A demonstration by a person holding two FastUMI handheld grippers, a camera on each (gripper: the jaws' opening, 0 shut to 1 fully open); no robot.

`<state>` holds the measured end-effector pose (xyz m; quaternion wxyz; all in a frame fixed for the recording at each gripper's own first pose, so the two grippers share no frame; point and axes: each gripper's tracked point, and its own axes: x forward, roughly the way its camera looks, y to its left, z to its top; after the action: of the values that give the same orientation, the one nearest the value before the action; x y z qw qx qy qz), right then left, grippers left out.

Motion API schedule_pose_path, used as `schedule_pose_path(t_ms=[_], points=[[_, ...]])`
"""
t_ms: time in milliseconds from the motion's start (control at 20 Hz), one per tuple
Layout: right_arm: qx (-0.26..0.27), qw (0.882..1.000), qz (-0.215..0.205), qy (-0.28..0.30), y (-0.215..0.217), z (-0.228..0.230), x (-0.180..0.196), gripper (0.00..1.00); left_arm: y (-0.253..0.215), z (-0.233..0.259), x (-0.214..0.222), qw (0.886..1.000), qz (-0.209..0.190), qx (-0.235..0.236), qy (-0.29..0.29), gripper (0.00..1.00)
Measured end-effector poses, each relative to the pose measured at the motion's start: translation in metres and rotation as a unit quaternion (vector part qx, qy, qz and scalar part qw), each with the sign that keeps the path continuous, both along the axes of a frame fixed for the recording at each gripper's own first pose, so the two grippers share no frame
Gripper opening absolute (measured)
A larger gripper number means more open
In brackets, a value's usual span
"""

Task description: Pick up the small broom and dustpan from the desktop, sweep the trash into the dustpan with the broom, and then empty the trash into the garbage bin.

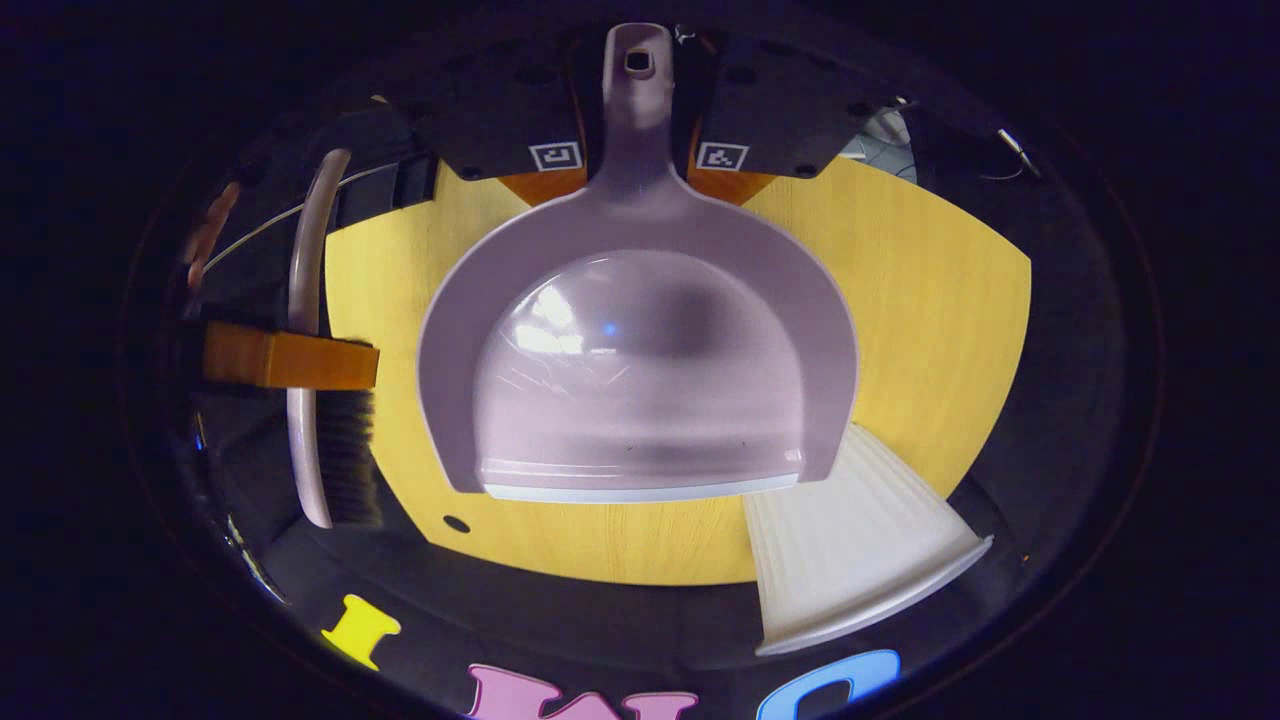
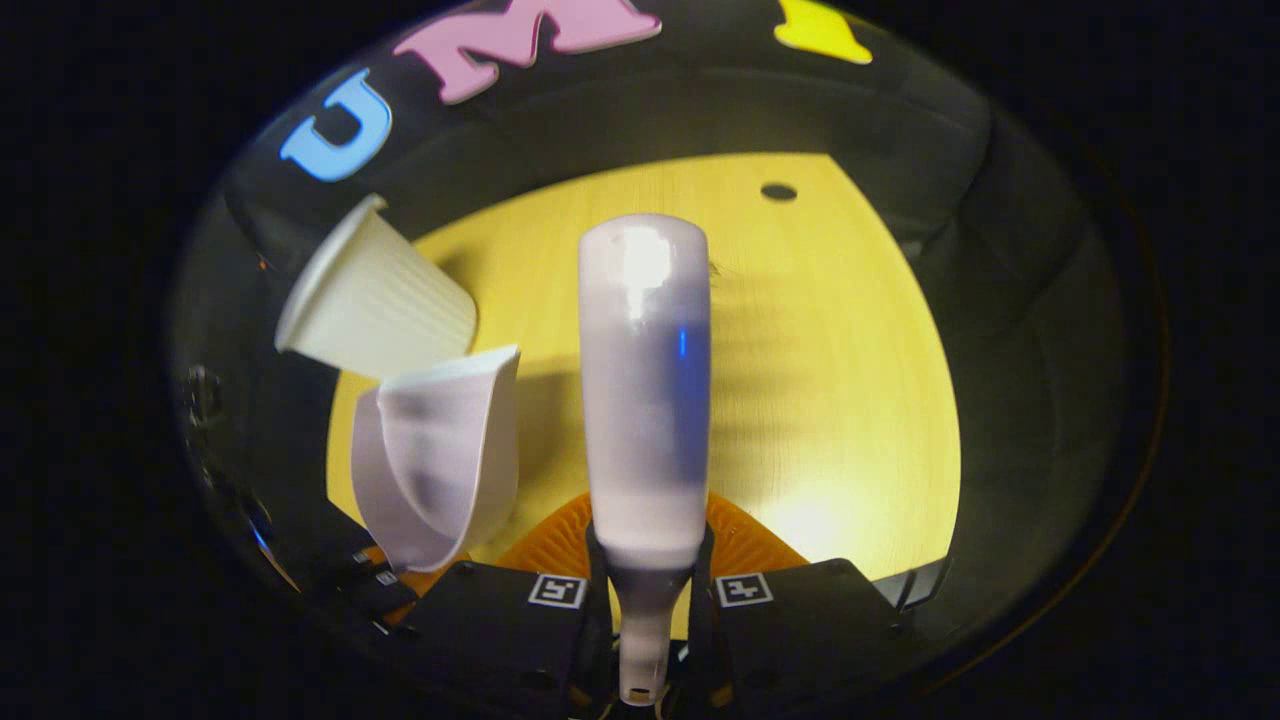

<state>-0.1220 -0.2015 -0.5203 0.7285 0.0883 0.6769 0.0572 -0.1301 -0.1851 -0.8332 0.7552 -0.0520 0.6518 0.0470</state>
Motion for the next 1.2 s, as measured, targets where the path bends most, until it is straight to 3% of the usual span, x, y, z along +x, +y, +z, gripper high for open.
schedule_pose_path(t_ms=[200,500,700,1200], points=[[-0.018,0.997,0.032,0.067,-0.001,-0.025,-0.021,0.33,0.014,-0.022,0.000,0.996,-0.046,0.059,0.056,0.27],[-0.060,0.992,0.050,0.099,-0.006,-0.061,-0.034,0.33,0.013,-0.046,0.005,0.992,-0.039,0.050,0.106,0.27],[-0.082,0.989,0.046,0.117,-0.013,-0.080,-0.046,0.33,0.014,-0.046,0.010,0.993,-0.040,0.042,0.105,0.25],[-0.099,0.980,0.030,0.173,-0.002,-0.068,-0.063,0.36,0.010,-0.051,0.012,0.988,-0.043,0.035,0.142,0.27]])
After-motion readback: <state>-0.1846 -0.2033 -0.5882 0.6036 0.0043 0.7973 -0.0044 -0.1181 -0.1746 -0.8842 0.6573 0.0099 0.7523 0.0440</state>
